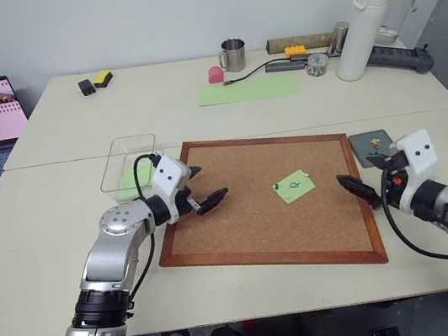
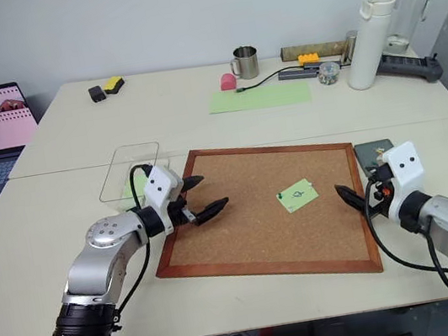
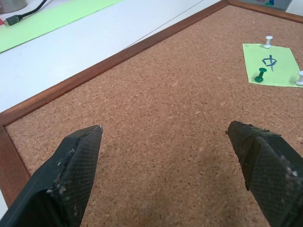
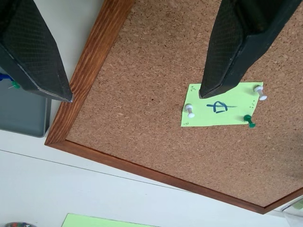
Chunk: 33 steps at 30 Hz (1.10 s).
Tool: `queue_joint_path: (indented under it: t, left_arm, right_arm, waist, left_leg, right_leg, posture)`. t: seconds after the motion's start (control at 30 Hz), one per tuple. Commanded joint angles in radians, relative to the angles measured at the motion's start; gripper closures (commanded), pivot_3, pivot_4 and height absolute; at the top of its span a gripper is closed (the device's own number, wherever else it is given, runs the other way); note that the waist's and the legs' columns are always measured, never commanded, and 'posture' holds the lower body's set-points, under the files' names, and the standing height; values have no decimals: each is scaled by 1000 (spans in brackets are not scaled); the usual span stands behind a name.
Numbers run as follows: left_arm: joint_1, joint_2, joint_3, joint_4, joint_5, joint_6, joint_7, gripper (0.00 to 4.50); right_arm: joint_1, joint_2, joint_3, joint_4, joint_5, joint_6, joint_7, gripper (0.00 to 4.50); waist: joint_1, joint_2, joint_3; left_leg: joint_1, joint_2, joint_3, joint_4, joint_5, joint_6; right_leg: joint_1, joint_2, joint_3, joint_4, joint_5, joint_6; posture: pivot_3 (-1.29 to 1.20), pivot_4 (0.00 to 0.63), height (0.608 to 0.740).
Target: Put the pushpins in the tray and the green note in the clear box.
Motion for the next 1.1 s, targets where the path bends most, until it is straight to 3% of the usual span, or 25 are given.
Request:
queue_joint_path:
  t: [0.03,0.87,1.1]
  left_arm:
    - [-20,15,10,-28,-3,10,-8,0]
    - [-2,41,61,-96,-131,125,-95,0]
    - [-13,26,75,-133,-203,153,-122,1247]
  right_arm:
    - [-7,2,-11,-32,16,-7,1,30]
    - [-26,11,3,-52,58,-43,55,30]
    - [-40,-1,66,-11,14,-128,126,0]
  waist:
    - [0,0,0]
    - [-1,0,0]
    - [-1,0,0]
  left_leg:
    - [0,0,0,0,0,0]
    - [0,0,0,0,0,0]
    - [0,0,0,0,0,0]
  right_leg:
    - [0,0,0,0,0,0]
    - [0,0,0,0,0,0]
    - [0,0,0,0,0,0]
  posture:
    - [0,150,740]
    - [0,150,740]
    - [0,150,740]
